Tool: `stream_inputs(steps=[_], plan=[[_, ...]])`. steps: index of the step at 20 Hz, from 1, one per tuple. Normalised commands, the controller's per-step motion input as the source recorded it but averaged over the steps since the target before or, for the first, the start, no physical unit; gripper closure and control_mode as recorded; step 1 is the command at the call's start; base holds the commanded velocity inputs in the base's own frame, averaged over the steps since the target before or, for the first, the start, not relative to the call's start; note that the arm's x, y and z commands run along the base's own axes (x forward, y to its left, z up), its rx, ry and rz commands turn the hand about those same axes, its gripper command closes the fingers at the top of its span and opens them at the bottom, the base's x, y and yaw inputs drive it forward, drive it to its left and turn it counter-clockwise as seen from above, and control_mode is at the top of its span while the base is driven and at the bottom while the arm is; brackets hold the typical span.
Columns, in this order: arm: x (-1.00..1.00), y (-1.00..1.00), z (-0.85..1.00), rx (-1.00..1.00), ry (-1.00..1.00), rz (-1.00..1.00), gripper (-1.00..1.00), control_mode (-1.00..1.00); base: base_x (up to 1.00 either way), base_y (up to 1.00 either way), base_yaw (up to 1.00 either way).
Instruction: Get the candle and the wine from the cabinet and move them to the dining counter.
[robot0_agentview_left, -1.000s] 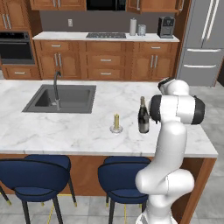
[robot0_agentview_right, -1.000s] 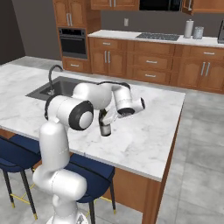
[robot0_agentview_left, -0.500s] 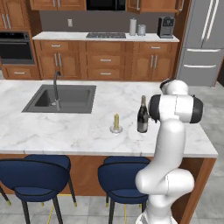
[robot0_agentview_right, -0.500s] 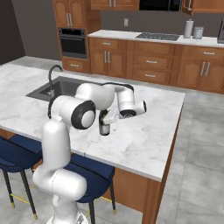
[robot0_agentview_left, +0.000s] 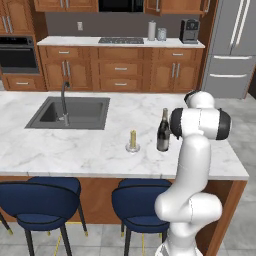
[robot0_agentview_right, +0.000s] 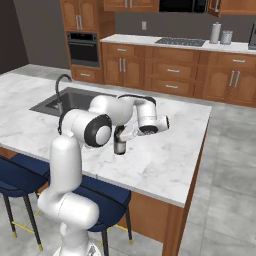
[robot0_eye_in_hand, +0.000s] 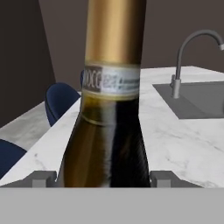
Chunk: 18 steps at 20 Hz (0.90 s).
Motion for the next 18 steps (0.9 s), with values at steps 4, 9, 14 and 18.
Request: stream_inputs(steps=[4, 9, 14, 18], plan=[[0.00, 0.00, 0.00, 0.00, 0.00, 0.00, 1.00, -1.00, 0.00, 0.00, 0.00], [0.00, 0.00, 0.00, 0.00, 0.00, 0.00, 1.00, -1.00, 0.00, 0.00, 0.00], [0.00, 0.00, 0.00, 0.00, 0.00, 0.00, -1.00, -1.00, 0.00, 0.00, 0.00], [0.00, 0.00, 0.00, 0.00, 0.00, 0.00, -1.00, -1.00, 0.00, 0.00, 0.00]])
